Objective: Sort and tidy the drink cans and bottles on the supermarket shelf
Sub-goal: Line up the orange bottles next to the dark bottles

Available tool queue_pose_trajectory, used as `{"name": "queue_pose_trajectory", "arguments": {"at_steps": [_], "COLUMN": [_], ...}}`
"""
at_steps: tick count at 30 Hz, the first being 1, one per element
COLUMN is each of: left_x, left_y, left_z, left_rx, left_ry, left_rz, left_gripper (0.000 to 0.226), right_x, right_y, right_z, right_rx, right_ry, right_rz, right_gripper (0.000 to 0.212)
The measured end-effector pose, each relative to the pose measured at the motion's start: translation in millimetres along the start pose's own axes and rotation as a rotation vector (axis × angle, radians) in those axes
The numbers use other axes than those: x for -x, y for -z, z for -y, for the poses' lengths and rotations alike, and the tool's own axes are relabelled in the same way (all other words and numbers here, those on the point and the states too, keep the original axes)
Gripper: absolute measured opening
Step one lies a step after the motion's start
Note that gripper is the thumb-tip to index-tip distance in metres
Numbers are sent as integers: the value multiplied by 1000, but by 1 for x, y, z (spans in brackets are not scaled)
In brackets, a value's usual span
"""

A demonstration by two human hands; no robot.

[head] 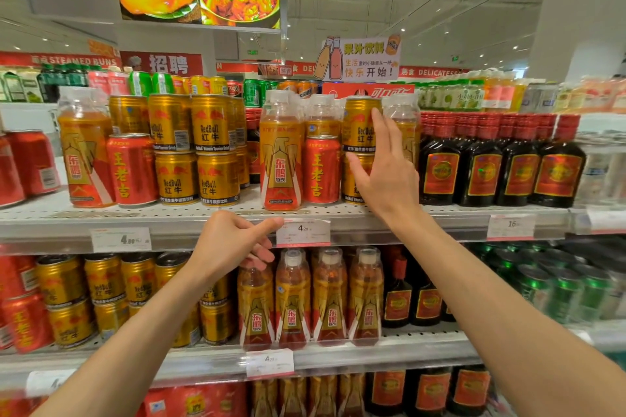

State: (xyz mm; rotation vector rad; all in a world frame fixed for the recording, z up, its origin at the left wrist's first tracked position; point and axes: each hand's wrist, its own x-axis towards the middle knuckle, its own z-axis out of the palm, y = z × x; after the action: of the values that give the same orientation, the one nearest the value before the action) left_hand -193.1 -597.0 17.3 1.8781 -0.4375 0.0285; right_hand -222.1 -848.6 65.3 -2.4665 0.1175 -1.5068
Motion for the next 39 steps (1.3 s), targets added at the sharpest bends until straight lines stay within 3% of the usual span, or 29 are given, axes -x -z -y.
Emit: {"name": "queue_pose_trajectory", "arguments": {"at_steps": [22, 30, 39], "left_x": [-1, 1, -1], "left_y": [1, 0, 0], "left_z": [3, 0, 3], "left_rx": [-8, -21, -2], "left_ry": [-19, -20, -22], "left_rz": [13, 6, 11], "left_gripper": [52, 52, 52], "right_x": [35, 39, 42], "right_y": [8, 1, -6], "right_z": [-27, -20, -15], "right_rx": [-47, 75, 50], "right_ry": [49, -91, -107], "right_rz": [63, 131, 113], "right_gripper": [63, 88, 87]}}
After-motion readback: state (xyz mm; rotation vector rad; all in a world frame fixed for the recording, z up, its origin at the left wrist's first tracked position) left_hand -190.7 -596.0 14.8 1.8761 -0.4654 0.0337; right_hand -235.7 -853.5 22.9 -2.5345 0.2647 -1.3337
